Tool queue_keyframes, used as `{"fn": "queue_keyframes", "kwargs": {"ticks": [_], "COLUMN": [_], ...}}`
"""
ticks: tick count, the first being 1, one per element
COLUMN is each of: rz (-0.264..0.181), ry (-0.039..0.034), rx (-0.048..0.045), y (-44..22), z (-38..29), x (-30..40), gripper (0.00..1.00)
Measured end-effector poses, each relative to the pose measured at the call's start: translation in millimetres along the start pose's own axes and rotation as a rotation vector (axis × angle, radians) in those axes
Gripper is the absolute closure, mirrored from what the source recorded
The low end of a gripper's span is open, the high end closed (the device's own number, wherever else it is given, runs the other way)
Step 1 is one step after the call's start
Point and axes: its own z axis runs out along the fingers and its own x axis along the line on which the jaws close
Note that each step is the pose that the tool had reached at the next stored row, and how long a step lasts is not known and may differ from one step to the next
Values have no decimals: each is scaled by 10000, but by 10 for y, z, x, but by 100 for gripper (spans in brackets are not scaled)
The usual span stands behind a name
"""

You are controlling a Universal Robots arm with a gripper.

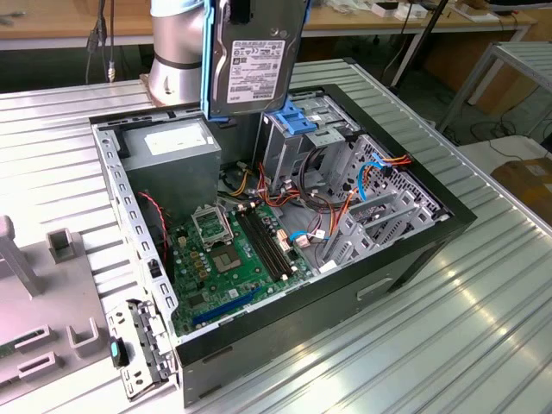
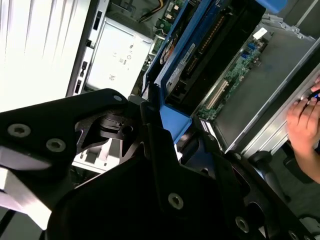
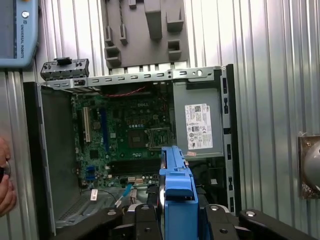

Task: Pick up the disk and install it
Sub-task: 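Insert the disk into the insertion slot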

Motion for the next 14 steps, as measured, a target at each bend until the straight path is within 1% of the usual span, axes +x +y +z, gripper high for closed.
{"fn": "queue_keyframes", "kwargs": {"ticks": [4, 9, 11, 14], "rz": [0, 0, 0, 0], "ry": [-1, 0, 0, 0], "rx": [1, 1, 0, 1], "y": [-7, -26, -32, -37], "z": [4, 13, 16, 19], "x": [68, 226, 278, 333], "gripper": [63, 63, 63, 63]}}
